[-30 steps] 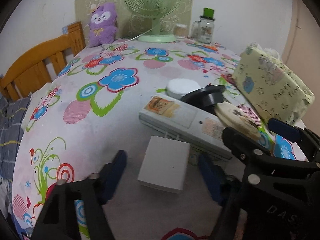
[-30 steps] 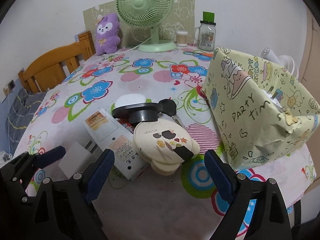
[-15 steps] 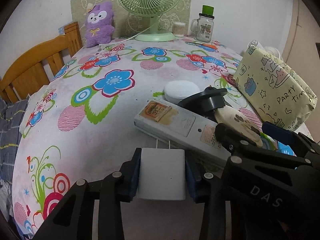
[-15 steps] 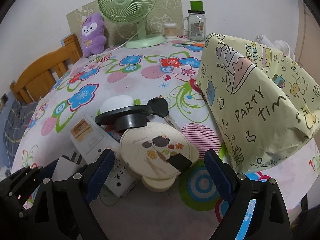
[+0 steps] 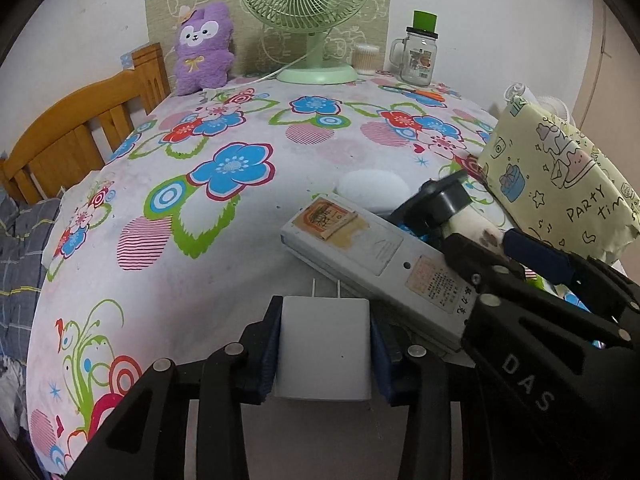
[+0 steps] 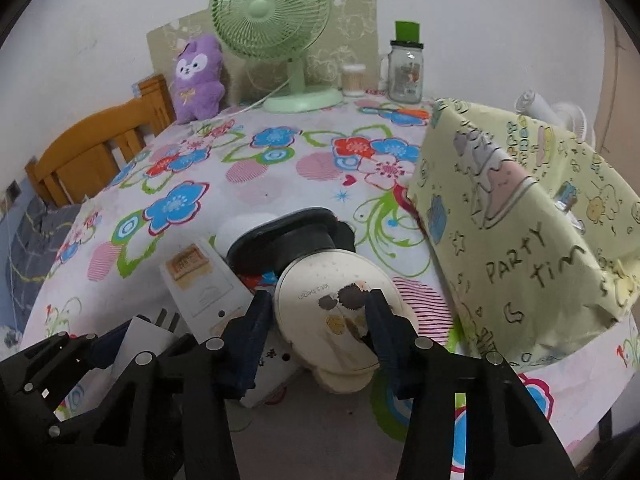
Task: Organize rigid objects
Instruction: 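Grasp the white square block with the left gripper while the right approaches the beige round case, then lift the white block with the left gripper while the right lifts the beige round case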
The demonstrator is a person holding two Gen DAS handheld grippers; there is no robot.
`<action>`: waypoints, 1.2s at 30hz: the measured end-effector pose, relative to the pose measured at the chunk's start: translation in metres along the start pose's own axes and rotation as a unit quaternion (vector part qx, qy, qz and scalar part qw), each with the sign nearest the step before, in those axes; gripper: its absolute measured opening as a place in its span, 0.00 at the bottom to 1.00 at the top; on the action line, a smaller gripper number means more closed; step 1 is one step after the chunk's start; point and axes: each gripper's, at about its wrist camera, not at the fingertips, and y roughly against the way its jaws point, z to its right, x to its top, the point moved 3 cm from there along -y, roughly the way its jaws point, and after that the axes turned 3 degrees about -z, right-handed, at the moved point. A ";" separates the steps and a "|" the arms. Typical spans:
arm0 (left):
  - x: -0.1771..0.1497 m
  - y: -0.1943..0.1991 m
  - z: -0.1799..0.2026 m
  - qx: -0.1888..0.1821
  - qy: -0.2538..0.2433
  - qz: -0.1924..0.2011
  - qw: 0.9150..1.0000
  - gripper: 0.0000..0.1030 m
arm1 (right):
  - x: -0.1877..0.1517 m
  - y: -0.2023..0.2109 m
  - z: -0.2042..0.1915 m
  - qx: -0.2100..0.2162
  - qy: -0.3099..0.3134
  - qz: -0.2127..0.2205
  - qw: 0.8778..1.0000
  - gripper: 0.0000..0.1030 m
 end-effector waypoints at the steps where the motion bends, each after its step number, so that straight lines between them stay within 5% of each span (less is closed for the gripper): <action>1: -0.001 0.001 0.001 -0.004 -0.001 0.000 1.000 0.39 | 0.000 0.000 0.001 0.001 -0.001 0.002 1.000 0.50; 8: -0.004 0.007 0.009 -0.012 -0.012 0.002 1.000 0.39 | -0.005 0.006 0.002 0.009 0.003 -0.001 1.000 0.51; 10: -0.004 0.007 0.011 -0.012 -0.013 0.002 1.000 0.39 | -0.006 0.006 0.005 0.006 0.002 -0.007 1.000 0.64; 19: -0.002 0.001 0.009 -0.006 -0.013 -0.007 1.000 0.39 | -0.007 -0.009 0.027 0.018 -0.071 -0.033 0.997 0.93; 23: -0.001 0.000 0.007 -0.004 -0.016 -0.007 1.000 0.39 | -0.004 -0.012 0.024 0.023 -0.069 -0.028 0.997 0.93; 25: -0.001 0.000 0.007 -0.003 -0.017 -0.007 1.000 0.39 | -0.004 -0.012 0.022 0.024 -0.071 -0.022 0.997 0.83; 36: -0.002 0.006 0.009 -0.013 -0.012 0.002 1.000 0.39 | -0.004 -0.005 0.016 0.027 -0.055 -0.020 0.998 0.82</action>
